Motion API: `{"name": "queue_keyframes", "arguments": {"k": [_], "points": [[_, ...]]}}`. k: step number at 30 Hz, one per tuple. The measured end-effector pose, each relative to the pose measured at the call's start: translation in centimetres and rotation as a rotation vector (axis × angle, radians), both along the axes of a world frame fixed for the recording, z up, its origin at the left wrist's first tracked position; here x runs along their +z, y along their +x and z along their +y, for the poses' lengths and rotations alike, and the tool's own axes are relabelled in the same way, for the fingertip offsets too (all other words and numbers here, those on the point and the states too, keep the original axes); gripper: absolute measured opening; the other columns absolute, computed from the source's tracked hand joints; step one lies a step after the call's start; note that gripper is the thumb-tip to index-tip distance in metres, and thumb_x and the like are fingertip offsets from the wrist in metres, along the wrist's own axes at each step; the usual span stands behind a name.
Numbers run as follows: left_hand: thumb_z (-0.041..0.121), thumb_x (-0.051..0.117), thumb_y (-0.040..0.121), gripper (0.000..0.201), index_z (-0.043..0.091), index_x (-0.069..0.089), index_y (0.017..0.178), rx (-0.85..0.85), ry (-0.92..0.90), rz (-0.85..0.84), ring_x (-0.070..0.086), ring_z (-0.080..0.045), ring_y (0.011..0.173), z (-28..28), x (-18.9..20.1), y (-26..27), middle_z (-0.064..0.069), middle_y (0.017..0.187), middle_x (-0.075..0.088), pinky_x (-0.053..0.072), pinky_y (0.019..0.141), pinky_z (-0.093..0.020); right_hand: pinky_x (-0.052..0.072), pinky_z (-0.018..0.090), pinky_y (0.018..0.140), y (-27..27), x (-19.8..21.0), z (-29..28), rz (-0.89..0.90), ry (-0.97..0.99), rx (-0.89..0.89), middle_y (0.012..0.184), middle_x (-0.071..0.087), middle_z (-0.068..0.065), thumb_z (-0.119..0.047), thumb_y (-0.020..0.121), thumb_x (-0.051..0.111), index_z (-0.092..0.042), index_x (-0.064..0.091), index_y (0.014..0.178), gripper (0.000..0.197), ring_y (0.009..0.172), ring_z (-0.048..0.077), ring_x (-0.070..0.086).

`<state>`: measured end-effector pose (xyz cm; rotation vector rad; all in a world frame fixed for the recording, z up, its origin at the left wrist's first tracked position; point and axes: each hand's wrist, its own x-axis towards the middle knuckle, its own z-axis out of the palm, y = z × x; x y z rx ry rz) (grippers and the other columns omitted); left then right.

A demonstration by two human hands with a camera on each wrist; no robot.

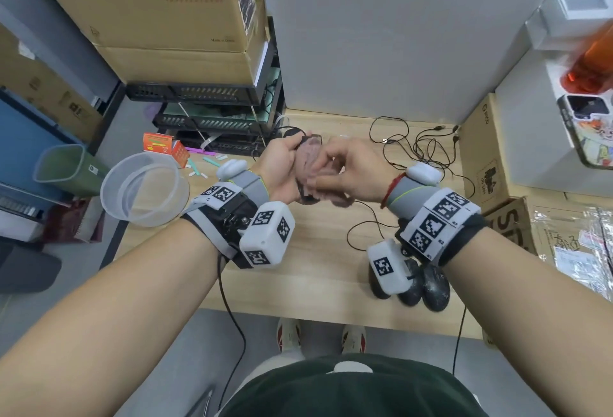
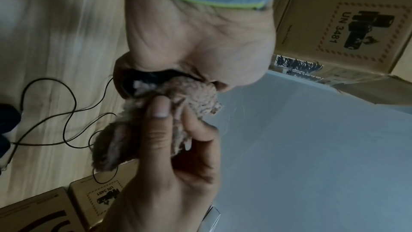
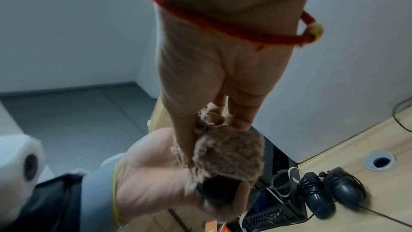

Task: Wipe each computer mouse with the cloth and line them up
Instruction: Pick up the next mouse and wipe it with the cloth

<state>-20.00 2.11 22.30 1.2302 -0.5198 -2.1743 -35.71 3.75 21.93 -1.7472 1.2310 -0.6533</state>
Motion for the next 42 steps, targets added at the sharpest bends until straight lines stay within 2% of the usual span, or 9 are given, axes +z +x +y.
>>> {"name": "queue_keyframes", "arguments": {"k": [5,9,14,17,20,26,30,34,42], "points": [[0.035,0.030,0.104,0.047,0.001,0.063,0.104,0.039,-0.026,0.094,0.069,-0.029,0.077,0.4,0.1,-0.3,-0.016,0.092,0.070,0.057,0.073,-0.036,0.046,0.026,0.043,0.2,0.1,-0.5,-0.070,0.062,-0.148,0.062,0.064,-0.002,-0.006,0.079,0.079,-0.023,0.063,0.072,0.024,0.049,0.029,0.059],[0.038,0.028,0.108,0.050,0.001,0.059,0.124,0.035,-0.039,0.120,0.069,-0.031,0.086,0.7,0.5,-1.0,-0.017,0.106,0.068,0.060,0.067,-0.037,0.038,0.021,0.035,0.7,1.0,-0.9,-0.164,0.058,-0.288,0.052,0.056,-0.010,-0.012,0.082,0.079,-0.018,0.062,0.077,0.019,0.036,0.017,0.046],[0.040,0.026,0.109,0.050,0.008,0.061,0.093,0.100,0.023,-0.019,0.067,-0.027,0.062,0.3,0.8,-0.5,-0.012,0.084,0.068,0.055,0.046,-0.035,0.039,0.023,0.033,0.7,0.7,0.4,-0.097,0.047,-0.033,0.084,0.058,0.013,-0.001,0.075,0.082,-0.013,0.063,0.071,0.023,0.039,0.028,0.053],[0.045,0.023,0.109,0.057,0.004,0.063,0.117,0.125,0.033,-0.090,0.074,-0.031,0.078,0.0,0.3,-0.2,-0.018,0.101,0.072,0.061,0.057,-0.040,0.041,0.022,0.036,0.4,0.7,1.0,0.044,0.020,0.066,0.076,0.062,0.007,-0.001,0.072,0.082,-0.009,0.067,0.071,0.017,0.043,0.024,0.059],[0.054,0.023,0.106,0.061,0.012,0.063,0.125,0.025,0.028,-0.201,0.071,-0.029,0.083,0.0,0.2,0.0,-0.014,0.121,0.070,0.058,0.071,-0.045,0.041,0.022,0.044,0.1,0.4,0.1,0.027,-0.002,-0.121,0.061,0.057,-0.010,-0.009,0.075,0.082,-0.024,0.059,0.066,0.030,0.045,0.010,0.054],[0.051,0.021,0.108,0.060,0.011,0.057,0.134,0.083,0.021,-0.219,0.069,-0.029,0.095,-0.7,0.0,-0.7,-0.012,0.120,0.071,0.054,0.079,-0.049,0.047,0.028,0.064,0.4,-1.0,-0.7,-0.007,0.037,-0.265,0.083,0.063,0.003,-0.036,0.069,0.086,-0.032,0.056,0.075,0.031,0.071,0.018,0.056],[0.052,0.019,0.107,0.062,0.010,0.054,0.137,0.144,0.059,-0.208,0.065,-0.035,0.107,-1.1,-1.0,-0.4,-0.018,0.130,0.065,0.052,0.077,-0.053,0.037,0.026,0.050,0.3,-2.0,0.1,0.005,0.049,-0.219,0.062,0.064,0.002,-0.017,0.074,0.084,-0.027,0.049,0.075,0.036,0.054,0.026,0.062],[0.050,0.025,0.107,0.058,0.009,0.051,0.138,0.219,0.092,-0.204,0.064,-0.038,0.108,-1.6,-1.9,0.1,-0.021,0.131,0.063,0.052,0.071,-0.058,0.031,0.011,0.048,-0.3,-2.5,0.1,0.176,-0.048,-0.312,0.070,0.056,-0.002,-0.024,0.066,0.090,-0.026,0.054,0.065,0.036,0.059,0.006,0.049],[0.049,0.036,0.106,0.049,0.013,0.054,0.133,0.161,0.027,-0.248,0.071,-0.041,0.101,-1.5,-2.4,-1.1,-0.017,0.125,0.068,0.057,0.069,-0.063,0.032,0.026,0.050,0.8,-2.6,-0.6,0.212,-0.025,-0.305,0.065,0.047,-0.007,-0.035,0.060,0.091,-0.025,0.033,0.068,0.060,0.059,0.012,0.041]]}}
